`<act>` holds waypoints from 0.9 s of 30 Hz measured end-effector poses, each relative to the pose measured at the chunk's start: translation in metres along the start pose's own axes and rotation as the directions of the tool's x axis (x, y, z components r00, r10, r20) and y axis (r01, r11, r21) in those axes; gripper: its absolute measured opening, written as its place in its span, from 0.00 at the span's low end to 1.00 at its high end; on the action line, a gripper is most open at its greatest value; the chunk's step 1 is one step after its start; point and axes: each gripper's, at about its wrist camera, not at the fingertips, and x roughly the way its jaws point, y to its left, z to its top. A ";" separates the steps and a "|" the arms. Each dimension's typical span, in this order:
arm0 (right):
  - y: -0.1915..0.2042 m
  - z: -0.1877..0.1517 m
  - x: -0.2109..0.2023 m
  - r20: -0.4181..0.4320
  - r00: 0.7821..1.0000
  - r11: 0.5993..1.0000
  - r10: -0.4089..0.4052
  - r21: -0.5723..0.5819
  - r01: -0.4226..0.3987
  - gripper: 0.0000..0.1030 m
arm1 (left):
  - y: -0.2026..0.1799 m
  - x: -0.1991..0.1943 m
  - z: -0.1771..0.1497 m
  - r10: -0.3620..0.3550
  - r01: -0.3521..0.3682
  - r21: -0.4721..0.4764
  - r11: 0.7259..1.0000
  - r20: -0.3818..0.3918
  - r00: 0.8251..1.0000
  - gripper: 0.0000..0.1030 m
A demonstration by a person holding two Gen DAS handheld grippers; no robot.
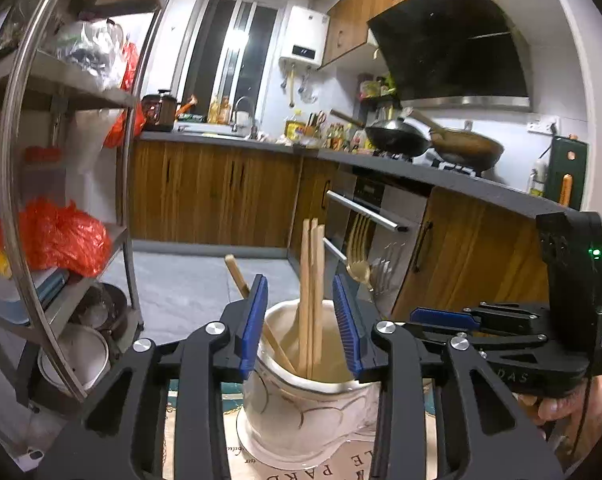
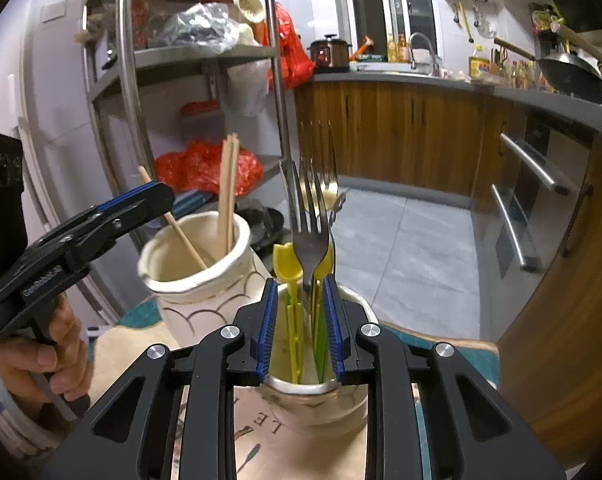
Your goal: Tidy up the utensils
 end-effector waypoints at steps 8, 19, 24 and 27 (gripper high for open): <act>-0.001 -0.020 -0.032 0.105 0.993 0.996 -0.059 0.074 0.051 0.55 | -0.001 -0.045 -0.007 -0.030 0.031 -0.009 0.999 0.056 0.998 0.66; 0.016 -0.062 -0.060 0.152 0.982 0.990 -0.115 0.097 0.101 0.77 | -0.011 -0.081 -0.041 0.046 -0.050 0.057 0.997 0.065 0.997 0.95; 0.020 -0.069 -0.067 0.202 0.971 0.990 -0.126 0.086 0.111 0.89 | -0.015 -0.082 -0.043 0.060 -0.062 0.057 0.996 0.046 0.997 0.95; 0.017 -0.068 -0.068 0.210 0.970 0.990 -0.125 0.088 0.108 0.91 | -0.017 -0.083 -0.043 0.075 -0.079 0.073 0.994 0.056 0.996 0.95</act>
